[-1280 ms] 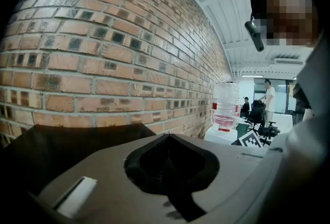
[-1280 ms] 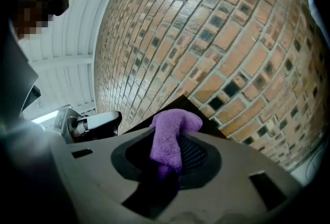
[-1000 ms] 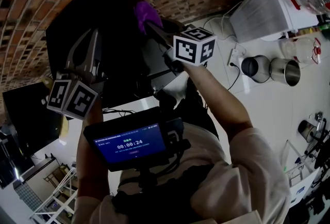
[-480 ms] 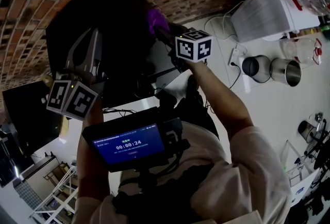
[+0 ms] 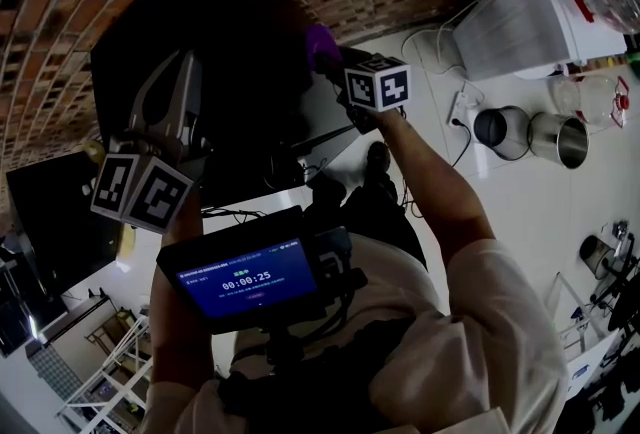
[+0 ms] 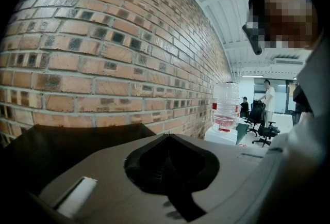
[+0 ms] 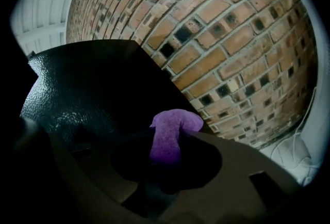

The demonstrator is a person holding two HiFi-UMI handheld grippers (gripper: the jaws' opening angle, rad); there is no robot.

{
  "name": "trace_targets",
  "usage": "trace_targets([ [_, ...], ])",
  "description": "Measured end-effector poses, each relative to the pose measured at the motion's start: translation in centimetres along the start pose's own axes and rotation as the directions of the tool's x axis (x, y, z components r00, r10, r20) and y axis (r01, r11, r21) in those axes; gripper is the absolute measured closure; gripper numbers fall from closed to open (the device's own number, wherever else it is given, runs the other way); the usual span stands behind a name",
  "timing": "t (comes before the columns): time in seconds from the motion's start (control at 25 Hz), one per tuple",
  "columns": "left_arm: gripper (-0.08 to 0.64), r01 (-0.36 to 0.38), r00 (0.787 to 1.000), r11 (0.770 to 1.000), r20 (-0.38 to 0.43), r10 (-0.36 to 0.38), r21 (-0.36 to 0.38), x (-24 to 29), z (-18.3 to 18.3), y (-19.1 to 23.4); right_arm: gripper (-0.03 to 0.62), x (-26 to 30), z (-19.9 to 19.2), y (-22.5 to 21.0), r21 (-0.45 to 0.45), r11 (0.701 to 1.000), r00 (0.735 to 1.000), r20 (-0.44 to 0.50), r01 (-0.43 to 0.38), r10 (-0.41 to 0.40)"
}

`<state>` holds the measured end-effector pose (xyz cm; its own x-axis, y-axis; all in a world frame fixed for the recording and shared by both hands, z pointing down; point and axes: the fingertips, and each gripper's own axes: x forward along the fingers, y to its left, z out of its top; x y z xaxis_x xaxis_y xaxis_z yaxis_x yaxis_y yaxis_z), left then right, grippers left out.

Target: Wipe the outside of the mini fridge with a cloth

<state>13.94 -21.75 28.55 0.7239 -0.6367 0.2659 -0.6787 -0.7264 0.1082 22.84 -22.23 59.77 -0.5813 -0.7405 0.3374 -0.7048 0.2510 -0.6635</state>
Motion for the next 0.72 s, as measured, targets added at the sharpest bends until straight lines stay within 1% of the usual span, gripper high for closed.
trace_targets([
  [0.2, 0.557, 0.0, 1.0, 1.0, 0.0, 0.0, 0.0, 0.0, 0.1, 0.0, 0.488, 1.0, -2.0, -1.6, 0.014, 1.0, 0.998, -0.05, 0.027, -0.027],
  [0.36, 0.557, 0.0, 1.0, 1.0, -0.001, 0.0, 0.0, 0.0, 0.1, 0.0, 0.488, 1.9, -3.8, -3.6, 0.007, 0.998, 0.992, -0.109, 0.068, -0.067],
  [0.56, 0.557, -0.002, 1.0, 1.0, -0.002, 0.002, -0.001, 0.0, 0.0, 0.0, 0.488, 2.7, -5.0, -5.4, -0.048, 0.99, 0.973, -0.184, 0.13, -0.136],
  [0.72, 0.558, -0.009, 1.0, 1.0, 0.0, 0.009, -0.002, 0.0, 0.1, 0.1, 0.488, 3.1, -6.0, -6.9, -0.051, 0.984, 0.958, -0.228, 0.17, -0.177],
])
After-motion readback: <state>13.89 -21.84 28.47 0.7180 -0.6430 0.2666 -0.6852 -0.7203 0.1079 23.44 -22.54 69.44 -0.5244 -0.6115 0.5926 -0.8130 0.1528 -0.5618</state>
